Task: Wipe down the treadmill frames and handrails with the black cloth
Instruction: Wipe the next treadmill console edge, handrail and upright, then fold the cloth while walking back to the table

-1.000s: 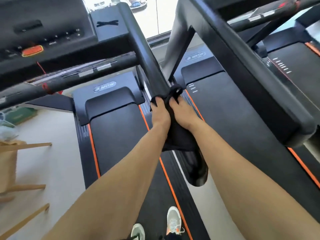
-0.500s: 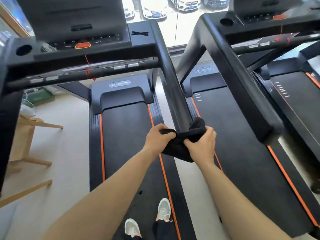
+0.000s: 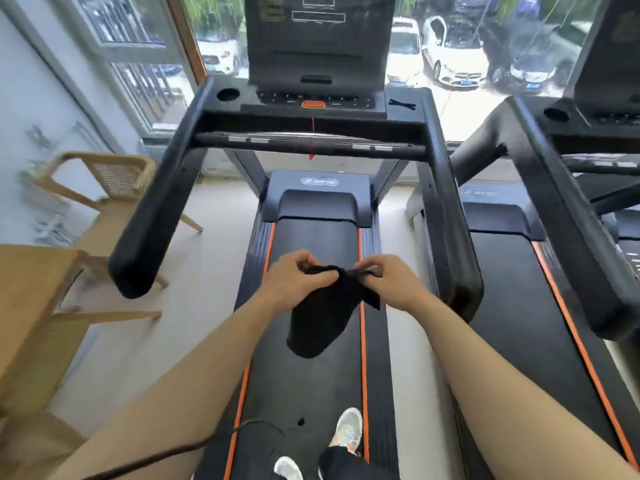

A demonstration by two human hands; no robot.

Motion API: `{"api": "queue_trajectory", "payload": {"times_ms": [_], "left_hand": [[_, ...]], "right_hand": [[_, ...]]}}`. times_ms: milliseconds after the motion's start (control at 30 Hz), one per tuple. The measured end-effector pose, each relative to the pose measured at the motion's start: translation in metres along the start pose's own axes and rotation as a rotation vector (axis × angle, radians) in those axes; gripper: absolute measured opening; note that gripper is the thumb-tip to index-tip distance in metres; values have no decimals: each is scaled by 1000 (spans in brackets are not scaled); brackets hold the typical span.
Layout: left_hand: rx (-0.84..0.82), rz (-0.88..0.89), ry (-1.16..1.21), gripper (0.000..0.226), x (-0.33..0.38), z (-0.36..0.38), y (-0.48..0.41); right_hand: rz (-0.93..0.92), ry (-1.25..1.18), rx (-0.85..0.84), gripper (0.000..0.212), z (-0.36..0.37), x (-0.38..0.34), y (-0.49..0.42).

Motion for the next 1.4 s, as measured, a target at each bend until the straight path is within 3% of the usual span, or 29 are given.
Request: {"api": "queue_trajectory", "payload": {"times_ms": [133, 200, 267, 333, 433, 567, 633, 767, 933, 1100, 1400], "left_hand": [[89, -148, 80, 33, -41, -71, 56], [145, -223, 125, 21, -60, -98, 83], [176, -209, -12, 10, -73, -122, 109], [222, -198, -220, 23, -85, -139, 135], [336, -281, -345, 32, -110, -164, 179], [353, -429, -538, 11, -129, -189, 234], [405, -500, -592, 15, -134, -195, 264], [617, -646, -379, 21, -146, -195, 325], [871, -687, 14, 18, -139, -171, 394], [939, -696, 101, 31, -131, -149, 460], [1160, -710, 150, 22, -191, -90, 615]], "right_hand": [[-54, 49, -27, 7, 41, -50, 8], [-89, 33, -60, 7, 61, -72, 13], [-150, 56, -65, 5, 79, -92, 17], [-195, 89, -71, 3, 94, -106, 19], [-228, 170, -124, 6, 120, -121, 21], [-260, 225, -231, 7, 155, -134, 27], [-250, 224, -299, 5, 175, -140, 30], [-257, 181, -448, 16, 226, -157, 47], [-273, 223, -664, 36, 300, -174, 107], [-178, 221, -914, 38, 370, -172, 191], [-114, 261, -1208, 28, 528, -109, 345]]}}
Point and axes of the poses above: each hand's wrist, its own y-axis away from the middle knuckle, its own z-axis out of the palm, x = y × z, the point moved 4 cm from there along -y, towards the middle knuckle, and after that the axes turned 14 degrees about z, right-handed, at the moved point
